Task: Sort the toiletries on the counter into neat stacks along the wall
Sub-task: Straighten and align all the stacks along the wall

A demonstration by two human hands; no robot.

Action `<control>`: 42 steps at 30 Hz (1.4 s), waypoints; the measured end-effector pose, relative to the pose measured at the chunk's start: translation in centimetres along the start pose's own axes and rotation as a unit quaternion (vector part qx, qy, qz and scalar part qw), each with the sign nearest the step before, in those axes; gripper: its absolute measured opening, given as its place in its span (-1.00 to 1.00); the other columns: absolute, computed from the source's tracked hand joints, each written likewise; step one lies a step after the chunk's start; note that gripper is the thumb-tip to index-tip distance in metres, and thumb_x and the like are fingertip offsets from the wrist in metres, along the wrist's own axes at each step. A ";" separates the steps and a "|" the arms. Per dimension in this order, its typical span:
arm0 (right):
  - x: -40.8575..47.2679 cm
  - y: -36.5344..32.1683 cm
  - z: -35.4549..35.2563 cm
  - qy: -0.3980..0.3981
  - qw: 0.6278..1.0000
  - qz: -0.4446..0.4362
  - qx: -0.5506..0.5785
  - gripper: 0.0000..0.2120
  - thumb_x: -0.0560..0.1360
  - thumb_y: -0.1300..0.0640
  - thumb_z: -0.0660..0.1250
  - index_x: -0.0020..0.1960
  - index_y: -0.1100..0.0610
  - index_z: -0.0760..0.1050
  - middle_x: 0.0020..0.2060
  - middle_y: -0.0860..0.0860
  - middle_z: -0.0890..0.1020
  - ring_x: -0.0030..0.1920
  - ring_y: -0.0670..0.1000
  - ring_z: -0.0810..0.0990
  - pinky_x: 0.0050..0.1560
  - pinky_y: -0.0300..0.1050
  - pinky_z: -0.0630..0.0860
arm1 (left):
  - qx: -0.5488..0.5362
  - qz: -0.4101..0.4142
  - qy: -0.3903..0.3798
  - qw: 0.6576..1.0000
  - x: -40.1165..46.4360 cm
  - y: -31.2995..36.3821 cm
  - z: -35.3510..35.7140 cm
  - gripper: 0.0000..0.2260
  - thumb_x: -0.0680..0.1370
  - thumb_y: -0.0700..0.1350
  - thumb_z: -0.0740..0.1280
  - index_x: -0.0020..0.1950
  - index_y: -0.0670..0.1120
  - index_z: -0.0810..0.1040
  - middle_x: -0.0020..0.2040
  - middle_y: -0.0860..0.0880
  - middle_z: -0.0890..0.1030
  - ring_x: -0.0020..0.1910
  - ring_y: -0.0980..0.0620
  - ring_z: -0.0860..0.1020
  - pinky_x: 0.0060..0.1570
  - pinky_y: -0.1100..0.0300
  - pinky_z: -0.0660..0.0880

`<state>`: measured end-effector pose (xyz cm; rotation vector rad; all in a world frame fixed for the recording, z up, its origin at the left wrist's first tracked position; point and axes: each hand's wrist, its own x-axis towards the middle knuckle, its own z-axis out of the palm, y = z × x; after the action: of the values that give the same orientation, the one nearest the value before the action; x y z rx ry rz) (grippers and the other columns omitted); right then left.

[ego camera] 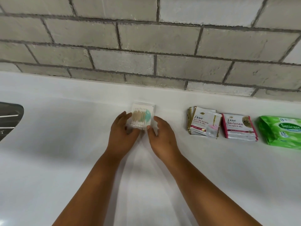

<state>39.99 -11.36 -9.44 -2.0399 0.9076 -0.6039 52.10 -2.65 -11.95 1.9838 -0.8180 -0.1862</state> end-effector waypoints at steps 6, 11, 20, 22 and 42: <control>-2.9 4.8 -6.7 0.183 0.977 -0.056 -0.099 -0.70 0.50 0.22 0.34 0.23 0.18 0.52 0.15 0.11 0.57 0.22 0.13 0.50 0.29 -0.06 0.38 | 0.075 0.136 0.175 0.972 -2.5 3.5 0.9 -0.50 0.41 0.07 0.31 0.28 -0.14 0.50 0.34 -0.11 0.44 0.32 -0.08 0.37 0.31 0.21 0.23; -3.7 8.7 -10.8 0.191 0.963 0.016 -0.191 -0.57 0.47 0.24 0.36 0.33 0.16 0.43 0.27 0.14 0.47 0.30 0.19 0.39 0.33 -0.04 0.31 | 0.043 0.216 0.039 0.975 -3.9 8.0 6.5 -0.49 0.41 -0.03 0.44 0.32 -0.14 0.47 0.33 -0.08 0.44 0.33 0.00 0.38 0.35 0.13 0.34; -1.9 9.6 -13.6 0.141 0.975 0.026 -0.168 -0.70 0.57 0.15 0.26 0.30 0.07 0.50 0.21 0.11 0.55 0.22 0.13 0.50 0.29 -0.05 0.44 | -0.075 0.120 -0.140 0.980 -3.3 10.9 12.3 -0.44 0.44 -0.16 0.49 0.40 -0.01 0.40 0.22 0.10 0.49 0.14 0.16 0.51 0.15 0.41 0.45; -1.5 9.7 -14.0 0.131 0.977 0.026 -0.163 -0.68 0.55 0.22 0.27 0.29 0.08 0.52 0.19 0.12 0.56 0.19 0.12 0.53 0.24 -0.15 0.41 | -0.069 0.122 -0.131 0.982 -2.8 10.4 13.2 -0.54 0.45 -0.15 0.48 0.32 -0.05 0.49 0.23 0.03 0.57 0.16 0.06 0.57 0.20 0.14 0.52; -0.2 7.9 -10.9 0.128 0.990 0.056 0.005 -0.67 0.56 0.25 0.17 0.29 0.07 0.49 0.06 -0.08 0.61 0.02 -0.12 0.53 -0.12 -0.56 0.29 | -0.032 0.112 -0.051 0.992 -2.5 9.1 12.3 -0.64 0.45 -0.33 0.43 0.24 -0.19 0.55 0.19 -0.08 0.59 0.13 0.10 0.53 0.13 0.51 0.35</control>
<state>29.50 -19.72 -9.82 -1.9173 1.1565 -0.8183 40.53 -12.90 -11.63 1.8184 -1.0814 -0.1807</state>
